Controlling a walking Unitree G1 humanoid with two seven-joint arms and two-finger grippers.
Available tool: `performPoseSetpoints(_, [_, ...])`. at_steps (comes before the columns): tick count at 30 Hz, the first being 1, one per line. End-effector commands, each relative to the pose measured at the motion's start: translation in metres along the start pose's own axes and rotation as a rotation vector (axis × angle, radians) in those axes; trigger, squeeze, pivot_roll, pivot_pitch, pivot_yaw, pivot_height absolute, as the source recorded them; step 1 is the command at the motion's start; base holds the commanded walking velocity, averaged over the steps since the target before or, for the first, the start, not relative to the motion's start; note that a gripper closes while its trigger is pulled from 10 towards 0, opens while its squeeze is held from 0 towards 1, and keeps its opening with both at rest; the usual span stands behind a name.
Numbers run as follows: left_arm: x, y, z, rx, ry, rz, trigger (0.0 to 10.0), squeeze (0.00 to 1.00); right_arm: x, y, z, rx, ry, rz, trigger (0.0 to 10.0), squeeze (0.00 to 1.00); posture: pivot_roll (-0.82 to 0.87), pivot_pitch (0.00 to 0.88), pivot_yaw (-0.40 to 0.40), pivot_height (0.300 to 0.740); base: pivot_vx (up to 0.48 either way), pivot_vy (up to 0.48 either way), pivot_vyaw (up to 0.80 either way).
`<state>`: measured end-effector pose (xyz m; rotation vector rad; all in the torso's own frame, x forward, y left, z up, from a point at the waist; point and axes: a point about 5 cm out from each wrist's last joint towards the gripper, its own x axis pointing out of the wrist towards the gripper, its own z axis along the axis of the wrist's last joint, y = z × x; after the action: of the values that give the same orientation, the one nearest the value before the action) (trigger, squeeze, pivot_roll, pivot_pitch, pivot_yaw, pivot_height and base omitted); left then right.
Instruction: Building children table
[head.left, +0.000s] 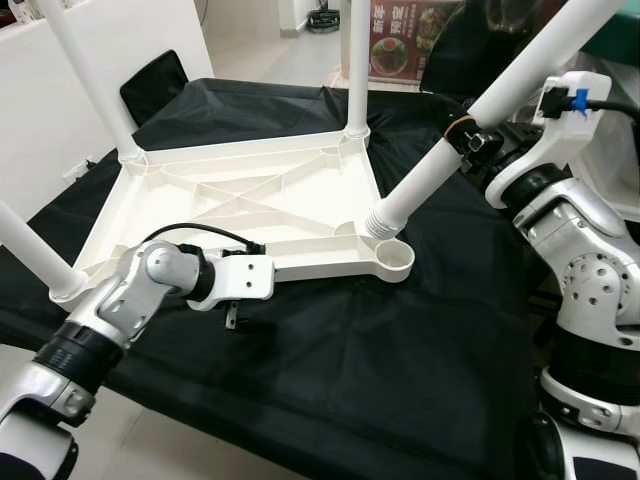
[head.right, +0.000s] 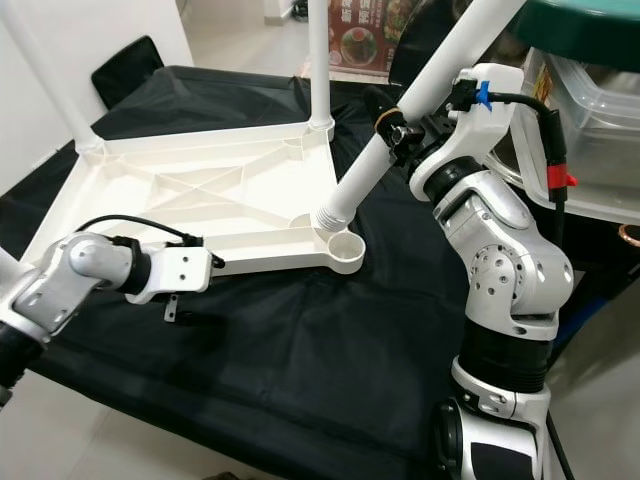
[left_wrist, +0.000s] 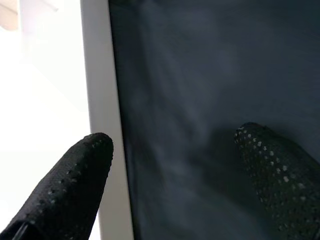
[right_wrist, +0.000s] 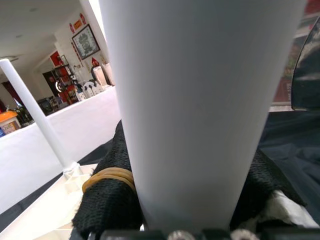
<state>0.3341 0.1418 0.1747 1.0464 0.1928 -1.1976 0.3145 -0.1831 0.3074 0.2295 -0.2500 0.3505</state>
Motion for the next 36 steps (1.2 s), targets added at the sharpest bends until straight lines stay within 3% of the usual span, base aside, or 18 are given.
performPoseSetpoints(1, [0.009, 0.000, -0.008, -0.033, 0.031, -0.005, 10.0, 0.00, 0.001, 0.005, 0.004, -0.013, -0.006, 0.019, 10.0, 0.00, -0.10, 0.141, 0.025, 0.740, 0.000, 0.000, 0.00])
performPoseSetpoints(3, [0.009, 0.000, -0.008, -0.033, 0.031, -0.005, 10.0, 0.00, 0.001, 0.005, 0.004, -0.013, -0.006, 0.019, 10.0, 0.00, -0.10, 0.141, 0.025, 0.740, 0.000, 0.000, 0.00])
performPoseSetpoints(5, [0.015, 0.003, -0.011, -0.092, 0.032, 0.005, 9.6, 0.00, 0.001, 0.006, 0.005, -0.014, -0.006, 0.017, 10.0, 0.00, -0.10, 0.143, 0.030, 0.740, 0.000, 0.000, 0.00])
performPoseSetpoints(6, [0.018, 0.005, -0.014, -0.127, 0.038, 0.009, 4.7, 0.00, 0.000, 0.006, 0.005, -0.014, -0.007, 0.016, 10.0, 0.00, -0.10, 0.143, 0.031, 0.740, 0.000, 0.000, 0.00])
performPoseSetpoints(11, [0.022, 0.010, -0.018, -0.176, 0.036, 0.035, 5.3, 0.00, -0.001, 0.006, 0.005, -0.017, -0.007, 0.012, 10.0, 0.00, -0.11, 0.144, 0.034, 0.740, 0.000, 0.000, 0.00])
performPoseSetpoints(12, [0.022, 0.012, -0.016, -0.181, 0.014, 0.042, 7.8, 0.00, -0.001, 0.006, 0.005, -0.017, -0.008, 0.012, 10.0, 0.00, -0.11, 0.146, 0.037, 0.740, 0.000, 0.000, 0.00])
performPoseSetpoints(13, [0.022, 0.013, -0.015, -0.182, -0.003, 0.045, 7.8, 0.00, -0.002, 0.006, 0.005, -0.017, -0.008, 0.011, 10.0, 0.00, -0.11, 0.146, 0.037, 0.740, 0.000, 0.000, 0.00])
performPoseSetpoints(14, [0.021, 0.015, -0.011, -0.187, -0.039, 0.039, 9.4, 0.00, -0.002, 0.006, 0.005, -0.017, -0.009, 0.010, 10.0, 0.00, -0.11, 0.146, 0.037, 0.740, 0.000, 0.000, 0.00])
performPoseSetpoints(15, [0.018, 0.018, -0.004, -0.207, -0.100, 0.036, 10.0, 0.00, -0.002, 0.005, 0.006, -0.017, -0.008, 0.007, 10.0, 0.00, -0.11, 0.149, 0.037, 0.740, 0.000, 0.000, 0.00])
performPoseSetpoints(18, [0.013, 0.024, 0.006, -0.229, -0.183, 0.042, 10.0, 0.00, -0.002, 0.005, 0.006, -0.016, -0.008, 0.005, 10.0, 0.00, -0.11, 0.149, 0.037, 0.740, 0.000, 0.000, 0.00])
performPoseSetpoints(23, [0.008, 0.032, 0.010, -0.218, -0.214, 0.070, 10.0, 0.00, -0.002, 0.005, 0.005, -0.015, -0.005, 0.004, 10.0, 0.00, -0.10, 0.150, 0.035, 0.740, 0.000, 0.000, 0.00])
performPoseSetpoints(27, [0.008, 0.035, 0.002, -0.194, -0.152, 0.090, 10.0, 0.00, -0.001, 0.005, 0.004, -0.010, -0.002, 0.005, 10.0, 0.00, -0.10, 0.150, 0.036, 0.740, 0.000, 0.000, 0.00])
performPoseSetpoints(31, [0.018, 0.029, -0.014, -0.174, -0.036, 0.097, 10.0, 0.00, -0.001, 0.005, 0.004, -0.008, -0.003, 0.004, 10.0, 0.00, -0.11, 0.151, 0.037, 0.740, 0.000, 0.000, 0.00])
performPoseSetpoints(36, [0.030, 0.022, -0.021, -0.191, 0.024, 0.084, 10.0, 0.00, -0.002, 0.006, 0.006, -0.009, -0.006, 0.000, 10.0, 0.00, -0.11, 0.154, 0.040, 0.740, 0.000, 0.000, 0.00])
